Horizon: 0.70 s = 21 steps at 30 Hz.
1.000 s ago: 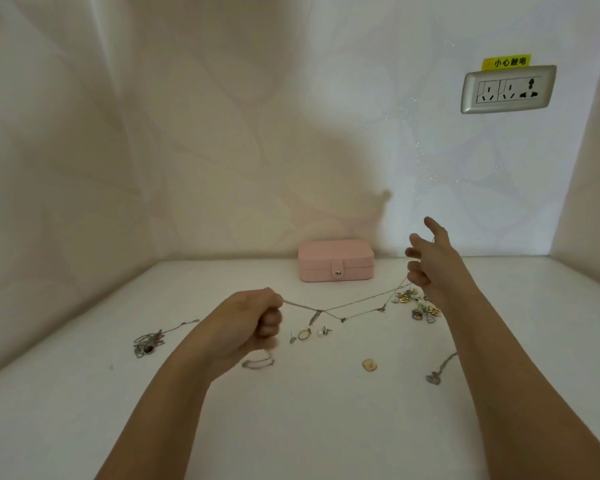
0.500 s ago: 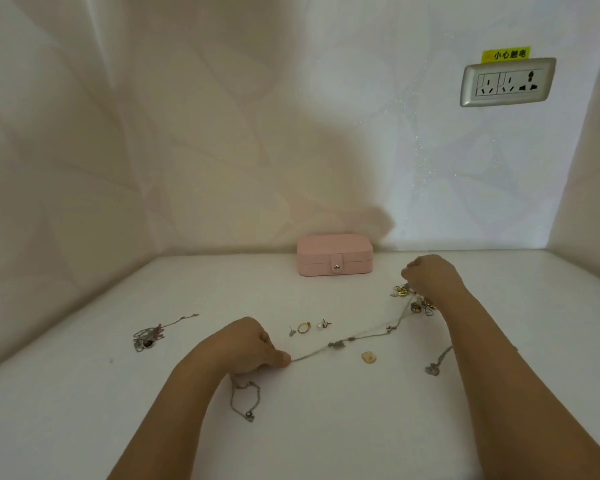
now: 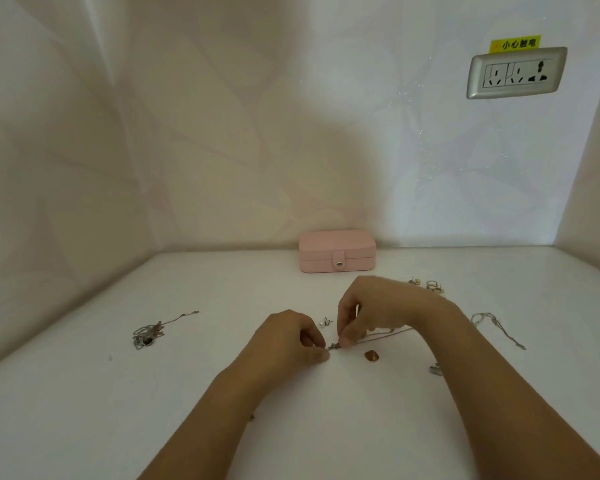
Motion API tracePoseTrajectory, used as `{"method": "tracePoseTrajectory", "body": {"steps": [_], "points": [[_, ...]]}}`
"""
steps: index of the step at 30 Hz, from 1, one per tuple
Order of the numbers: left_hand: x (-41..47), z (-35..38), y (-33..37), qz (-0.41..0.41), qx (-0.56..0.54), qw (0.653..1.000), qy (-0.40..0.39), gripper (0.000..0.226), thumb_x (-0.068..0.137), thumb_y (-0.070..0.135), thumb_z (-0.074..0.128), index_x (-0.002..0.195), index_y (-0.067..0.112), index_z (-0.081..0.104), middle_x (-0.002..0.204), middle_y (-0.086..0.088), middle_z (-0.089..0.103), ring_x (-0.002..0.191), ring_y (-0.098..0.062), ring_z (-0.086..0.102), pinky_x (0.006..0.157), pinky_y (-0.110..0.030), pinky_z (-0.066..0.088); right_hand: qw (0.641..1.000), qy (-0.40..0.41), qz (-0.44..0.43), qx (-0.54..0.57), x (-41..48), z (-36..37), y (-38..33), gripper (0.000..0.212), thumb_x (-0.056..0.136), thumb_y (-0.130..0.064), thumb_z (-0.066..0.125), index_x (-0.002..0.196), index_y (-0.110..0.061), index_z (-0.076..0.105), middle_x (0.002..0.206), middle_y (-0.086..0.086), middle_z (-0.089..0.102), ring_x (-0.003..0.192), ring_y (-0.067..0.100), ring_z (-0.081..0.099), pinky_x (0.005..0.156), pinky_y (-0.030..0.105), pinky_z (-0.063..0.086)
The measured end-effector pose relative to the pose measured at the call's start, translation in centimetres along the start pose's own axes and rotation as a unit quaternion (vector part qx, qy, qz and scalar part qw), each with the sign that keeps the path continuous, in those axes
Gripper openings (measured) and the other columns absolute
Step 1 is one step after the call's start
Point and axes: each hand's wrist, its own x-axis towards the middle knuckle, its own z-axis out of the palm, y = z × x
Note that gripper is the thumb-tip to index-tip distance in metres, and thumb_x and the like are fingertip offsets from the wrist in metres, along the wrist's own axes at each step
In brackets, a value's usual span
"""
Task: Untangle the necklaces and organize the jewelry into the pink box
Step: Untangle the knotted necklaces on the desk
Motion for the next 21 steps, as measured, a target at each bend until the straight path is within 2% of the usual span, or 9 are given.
{"method": "tracePoseTrajectory", "body": {"steps": [3,6,7,12,16,21], "points": [[0.23,0.31,0.18,0.007,0.037,0.999,-0.020,0.010,0.090,0.027,0.062,0.088,0.019,0.067,0.075,0.013,0.056,0.064,-0.002,0.050,0.053,-0.011,0.033,0.999,-0.026,0.014,0.013,0.38,0.57,-0.13,0.012,0.070,-0.023,0.083,0.070,-0.019,0.072,0.063,-0.007,0.067,0.055,0.002,0.060,0.054,0.011,0.044],[0.25,0.76,0.55,0.019,0.112,0.992,-0.049,0.022,0.098,0.025,0.046,0.094,0.010,0.062,0.095,-0.007,0.062,0.082,-0.019,0.055,0.069,-0.027,0.038,0.999,-0.027,0.017,0.023,0.48,0.68,-0.11,0.010,0.071,-0.018,0.082,0.073,-0.013,0.074,0.067,0.001,0.070,0.058,0.007,0.064,0.058,0.012,0.049],[0.25,0.79,0.59,0.018,0.110,0.992,-0.051,0.024,0.099,0.025,0.042,0.096,0.008,0.060,0.098,-0.008,0.060,0.086,-0.021,0.054,0.072,-0.029,0.038,0.999,-0.025,0.019,0.022,0.47,0.70,-0.11,0.010,0.072,-0.017,0.082,0.074,-0.012,0.074,0.068,0.002,0.071,0.059,0.008,0.064,0.057,0.012,0.049],[0.45,0.45,0.32,0.004,0.032,0.998,-0.062,0.020,0.102,0.028,0.036,0.087,0.018,0.044,0.079,0.012,0.044,0.067,-0.002,0.040,0.057,-0.018,0.030,0.999,-0.018,0.022,0.020,0.16,0.67,-0.20,0.005,0.075,-0.013,0.077,0.072,-0.013,0.073,0.058,-0.006,0.066,0.056,0.005,0.062,0.050,0.009,0.044],[0.77,0.44,-0.09,-0.010,-0.028,0.998,-0.057,0.024,0.102,0.031,0.035,0.081,0.021,0.043,0.080,0.010,0.046,0.067,-0.004,0.040,0.060,-0.019,0.033,0.999,-0.027,0.015,-0.028,0.16,0.64,-0.09,0.019,0.077,-0.015,0.072,0.061,-0.024,0.065,0.057,-0.009,0.063,0.051,0.000,0.054,0.051,0.012,0.039],[0.83,0.24,-0.12,-0.037,-0.120,0.991,-0.044,0.030,0.102,0.033,0.035,0.078,0.019,0.047,0.075,0.013,0.050,0.064,-0.002,0.043,0.061,-0.018,0.034,1.000,-0.010,-0.011,0.008,0.09,0.22,0.36,0.005,0.081,-0.017,0.067,0.080,-0.012,0.069,0.067,-0.010,0.066,0.054,-0.002,0.053,0.055,0.012,0.040]]}}
